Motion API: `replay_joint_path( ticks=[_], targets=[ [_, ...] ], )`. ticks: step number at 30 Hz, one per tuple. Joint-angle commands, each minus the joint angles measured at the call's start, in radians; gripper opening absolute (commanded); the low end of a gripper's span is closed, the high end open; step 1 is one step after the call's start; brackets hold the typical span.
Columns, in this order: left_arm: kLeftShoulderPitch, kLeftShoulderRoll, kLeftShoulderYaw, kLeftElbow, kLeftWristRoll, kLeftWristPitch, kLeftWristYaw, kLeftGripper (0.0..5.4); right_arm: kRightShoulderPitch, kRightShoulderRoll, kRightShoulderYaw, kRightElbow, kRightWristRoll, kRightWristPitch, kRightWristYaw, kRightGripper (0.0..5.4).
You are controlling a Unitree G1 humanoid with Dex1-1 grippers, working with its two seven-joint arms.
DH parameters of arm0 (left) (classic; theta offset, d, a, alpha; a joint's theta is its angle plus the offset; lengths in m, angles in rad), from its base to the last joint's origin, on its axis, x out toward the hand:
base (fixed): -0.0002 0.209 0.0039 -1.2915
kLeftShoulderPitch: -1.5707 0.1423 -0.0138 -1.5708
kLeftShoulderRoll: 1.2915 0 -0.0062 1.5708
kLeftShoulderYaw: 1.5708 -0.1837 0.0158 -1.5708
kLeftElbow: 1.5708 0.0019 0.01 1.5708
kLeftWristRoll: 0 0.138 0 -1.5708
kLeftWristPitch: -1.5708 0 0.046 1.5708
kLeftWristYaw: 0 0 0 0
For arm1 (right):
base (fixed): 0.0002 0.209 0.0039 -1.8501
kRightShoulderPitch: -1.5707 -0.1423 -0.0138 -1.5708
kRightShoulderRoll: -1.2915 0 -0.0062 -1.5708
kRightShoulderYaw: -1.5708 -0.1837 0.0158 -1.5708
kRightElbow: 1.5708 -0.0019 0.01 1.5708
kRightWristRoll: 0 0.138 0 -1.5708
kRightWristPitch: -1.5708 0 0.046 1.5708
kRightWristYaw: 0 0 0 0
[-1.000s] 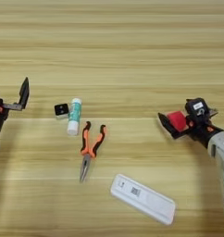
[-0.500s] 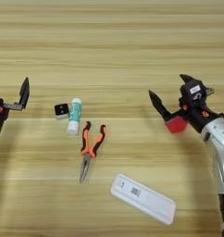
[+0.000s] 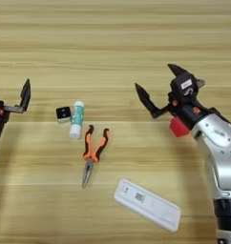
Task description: Move the objects on the table
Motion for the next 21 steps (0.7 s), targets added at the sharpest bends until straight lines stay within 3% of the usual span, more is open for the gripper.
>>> replay_joint_path(
  ticks=[1, 7, 13, 21],
  targets=[
    [-0.013, 0.003, -0.002, 0.005, 0.002, -0.002, -0.005, 5.40, -0.021, 0.040, 0.066, -0.034, -0.004, 0.035, -0.005, 5.37],
    [-0.016, 0.004, -0.001, 0.007, 0.001, -0.003, -0.005, 5.40, -0.037, 0.095, 0.158, -0.014, -0.034, 0.058, -0.014, 5.37],
    [-0.012, 0.000, -0.004, 0.005, 0.002, -0.005, -0.005, 5.40, -0.072, 0.184, 0.243, 0.050, -0.061, 0.123, -0.054, 5.37],
    [-0.008, -0.005, -0.008, 0.003, 0.004, -0.006, -0.003, 5.40, -0.094, 0.290, 0.314, 0.130, -0.092, 0.165, -0.100, 5.37]
  ],
)
